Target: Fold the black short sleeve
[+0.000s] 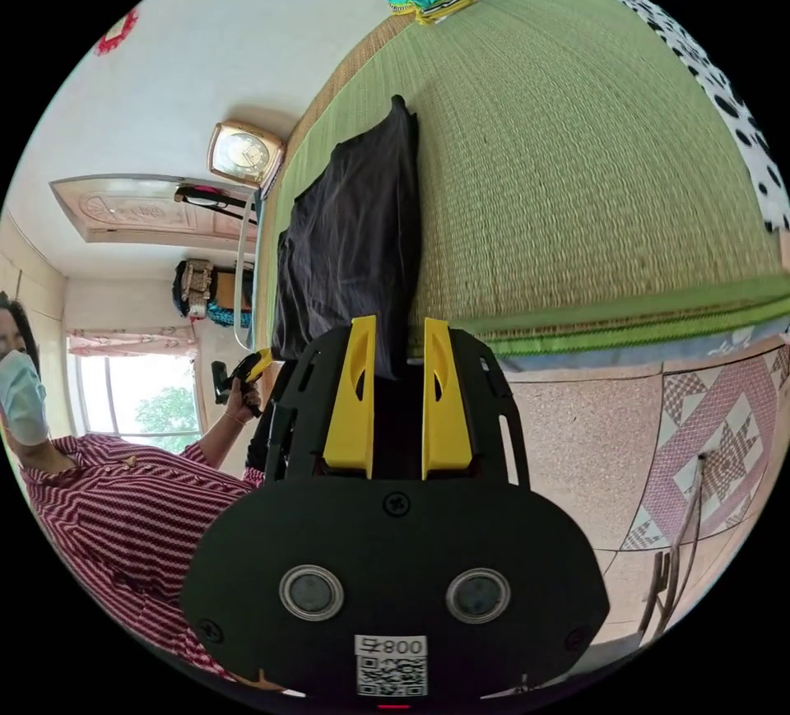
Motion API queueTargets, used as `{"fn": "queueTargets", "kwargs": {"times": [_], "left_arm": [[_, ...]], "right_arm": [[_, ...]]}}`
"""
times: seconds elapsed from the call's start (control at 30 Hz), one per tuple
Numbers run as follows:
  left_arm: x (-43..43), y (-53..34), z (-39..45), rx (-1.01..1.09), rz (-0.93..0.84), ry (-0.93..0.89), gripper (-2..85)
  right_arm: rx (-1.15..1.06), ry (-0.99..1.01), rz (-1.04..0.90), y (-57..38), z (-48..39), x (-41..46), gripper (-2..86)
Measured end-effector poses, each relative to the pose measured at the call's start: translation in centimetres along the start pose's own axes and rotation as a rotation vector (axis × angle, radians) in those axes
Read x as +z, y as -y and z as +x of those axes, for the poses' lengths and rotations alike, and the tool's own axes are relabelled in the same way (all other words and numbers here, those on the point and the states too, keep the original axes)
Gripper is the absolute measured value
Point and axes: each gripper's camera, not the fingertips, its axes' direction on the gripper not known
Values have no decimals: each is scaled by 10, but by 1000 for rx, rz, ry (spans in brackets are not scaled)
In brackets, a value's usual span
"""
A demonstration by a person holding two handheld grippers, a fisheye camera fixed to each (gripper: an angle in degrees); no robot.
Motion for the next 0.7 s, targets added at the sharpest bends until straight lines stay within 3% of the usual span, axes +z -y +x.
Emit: {"fn": "queueTargets", "kwargs": {"times": [0.23,0.53,0.7], "left_arm": [[37,-18,-10,24,-58,36,52],[65,-43,-38,31,-37,35,17],[79,-73,-45,21,47,210,9]], "right_arm": [[-11,11,-61,-8,0,1,88],[-46,57,-81,-5,-8,-28,21],[-35,86,-57,-6,-12,-44,13]]}}
